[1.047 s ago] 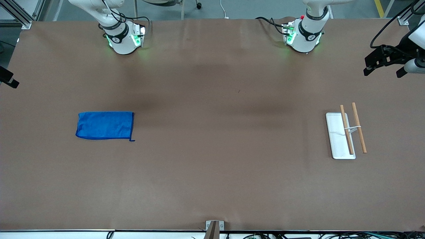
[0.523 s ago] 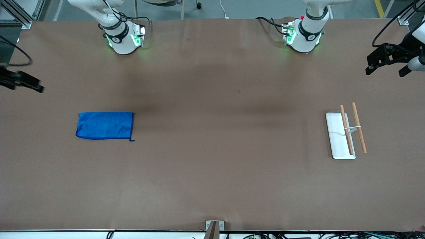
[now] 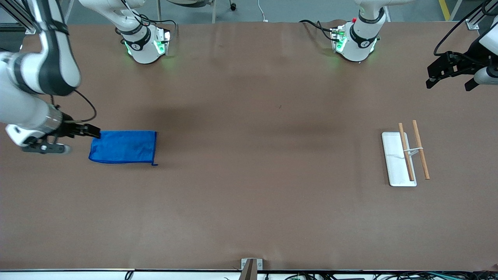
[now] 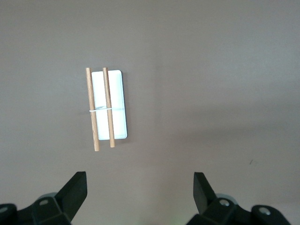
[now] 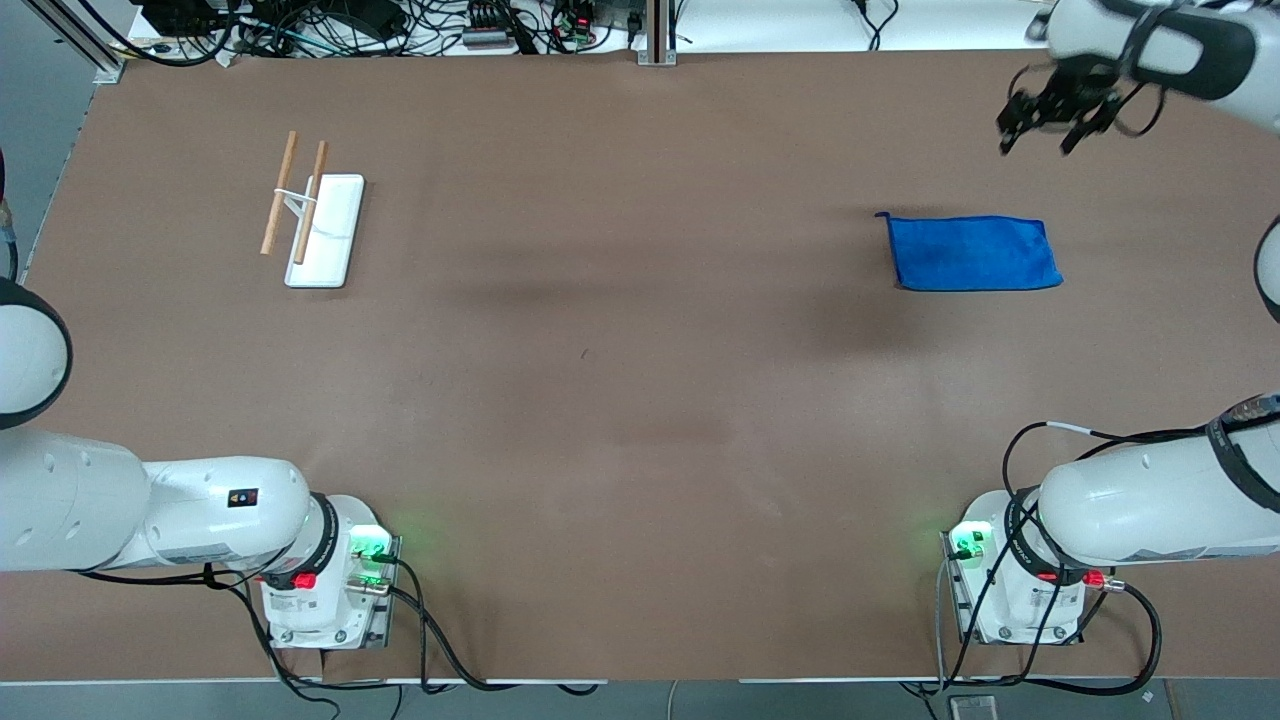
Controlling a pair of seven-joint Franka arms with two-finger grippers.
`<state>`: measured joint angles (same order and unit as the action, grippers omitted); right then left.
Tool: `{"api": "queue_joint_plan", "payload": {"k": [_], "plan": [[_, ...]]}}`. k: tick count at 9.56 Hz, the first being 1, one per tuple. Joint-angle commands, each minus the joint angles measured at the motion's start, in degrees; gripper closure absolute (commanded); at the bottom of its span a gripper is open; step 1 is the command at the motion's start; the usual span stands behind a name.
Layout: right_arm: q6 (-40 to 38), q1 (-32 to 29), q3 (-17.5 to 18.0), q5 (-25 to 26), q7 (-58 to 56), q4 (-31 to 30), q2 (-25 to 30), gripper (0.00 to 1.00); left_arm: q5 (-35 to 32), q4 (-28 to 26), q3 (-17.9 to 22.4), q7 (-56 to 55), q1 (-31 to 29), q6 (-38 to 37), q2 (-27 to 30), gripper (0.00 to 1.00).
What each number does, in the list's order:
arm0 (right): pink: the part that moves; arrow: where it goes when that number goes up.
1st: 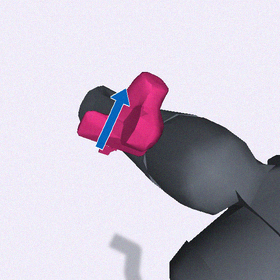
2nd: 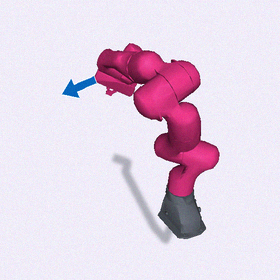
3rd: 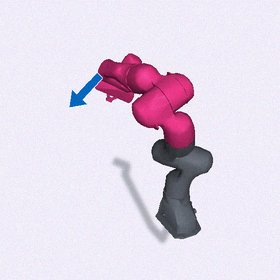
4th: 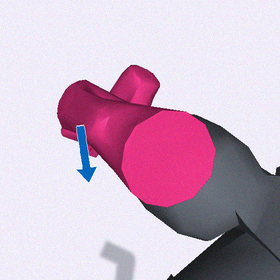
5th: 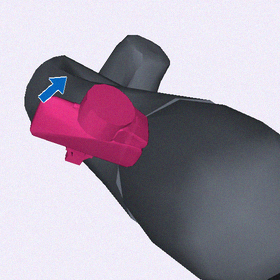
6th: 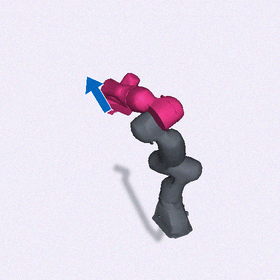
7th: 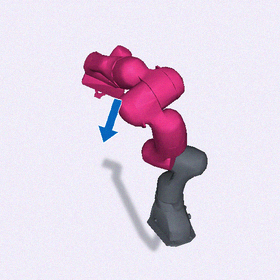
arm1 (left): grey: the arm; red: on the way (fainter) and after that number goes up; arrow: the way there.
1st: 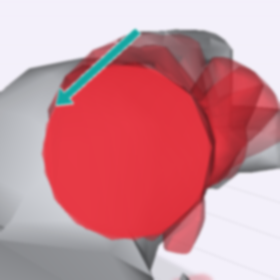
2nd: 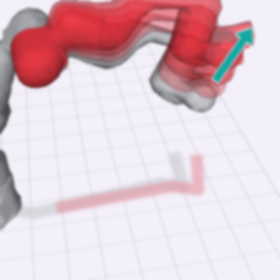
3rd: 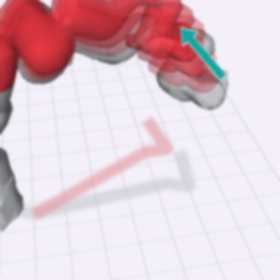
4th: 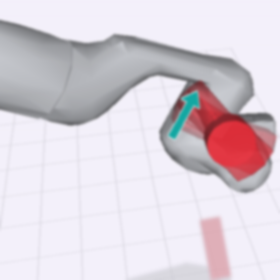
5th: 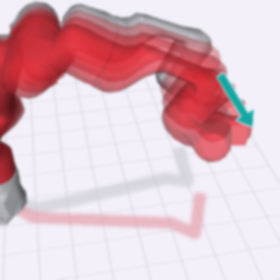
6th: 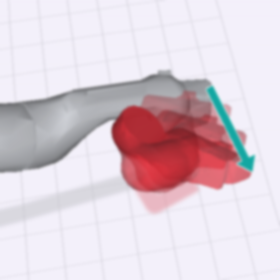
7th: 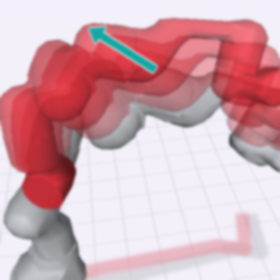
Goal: Right arm passes towel to left arm to hang
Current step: 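Reach the right gripper down to the blue towel's edge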
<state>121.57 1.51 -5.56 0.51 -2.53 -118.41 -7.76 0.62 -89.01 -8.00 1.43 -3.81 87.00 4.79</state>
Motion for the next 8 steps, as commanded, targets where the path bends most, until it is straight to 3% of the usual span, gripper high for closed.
{"api": "queue_joint_plan", "payload": {"k": [1, 5, 8], "plan": [[13.3, 0.3, 0.0, 0.9, -1.1, -8.2, -2.1, 0.00, -0.7, 0.0, -0.2, -0.4, 0.1, -1.0, -1.2, 0.00], [31.1, -1.3, -0.1, 0.9, -5.3, -14.0, -10.9, 0.02, -0.6, 0.0, -0.3, -0.4, 0.2, -1.0, -1.2, 0.00], [33.2, -2.3, -0.1, 1.0, -6.0, -14.3, -13.0, 0.04, -0.6, 0.0, -0.2, -0.4, 0.1, -1.0, -1.2, 0.00]]}}
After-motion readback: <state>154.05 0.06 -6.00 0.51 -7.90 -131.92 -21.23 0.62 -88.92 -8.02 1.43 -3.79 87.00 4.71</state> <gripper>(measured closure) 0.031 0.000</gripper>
